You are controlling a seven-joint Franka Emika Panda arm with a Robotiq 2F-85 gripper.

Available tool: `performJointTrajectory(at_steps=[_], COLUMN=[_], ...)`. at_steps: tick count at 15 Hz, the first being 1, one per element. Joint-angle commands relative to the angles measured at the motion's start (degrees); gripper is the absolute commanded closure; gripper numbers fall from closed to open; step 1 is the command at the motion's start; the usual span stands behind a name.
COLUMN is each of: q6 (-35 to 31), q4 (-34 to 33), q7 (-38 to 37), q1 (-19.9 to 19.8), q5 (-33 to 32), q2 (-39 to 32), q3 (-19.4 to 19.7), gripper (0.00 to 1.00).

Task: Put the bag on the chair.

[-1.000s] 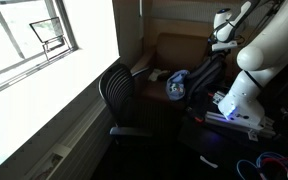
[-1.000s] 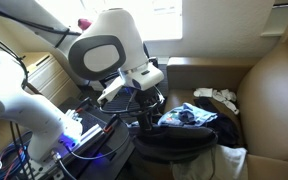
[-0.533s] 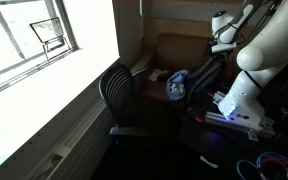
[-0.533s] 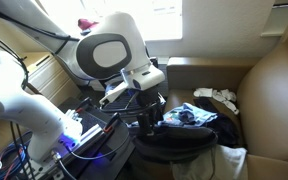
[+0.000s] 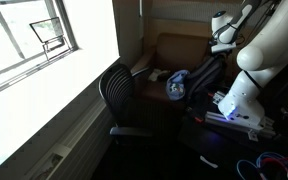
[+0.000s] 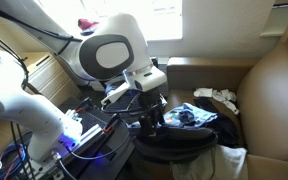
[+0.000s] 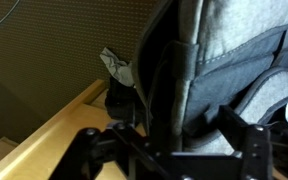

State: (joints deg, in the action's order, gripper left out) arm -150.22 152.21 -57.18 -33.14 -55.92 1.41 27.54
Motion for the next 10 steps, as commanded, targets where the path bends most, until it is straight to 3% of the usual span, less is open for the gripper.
performJointTrajectory(at_steps=[1, 8, 10], q6=[0.03, -0.49, -0.93], q4=[-0.36, -0.39, -0.46], q7=[0.6, 0.14, -0.07], q1=[0.24, 0.62, 0.81], q5=[1.59, 1.87, 2.32], q2=[-0.2, -0.27, -0.4], q3=[0.66, 0.56, 0.57], gripper=[0.46, 0.96, 1.0])
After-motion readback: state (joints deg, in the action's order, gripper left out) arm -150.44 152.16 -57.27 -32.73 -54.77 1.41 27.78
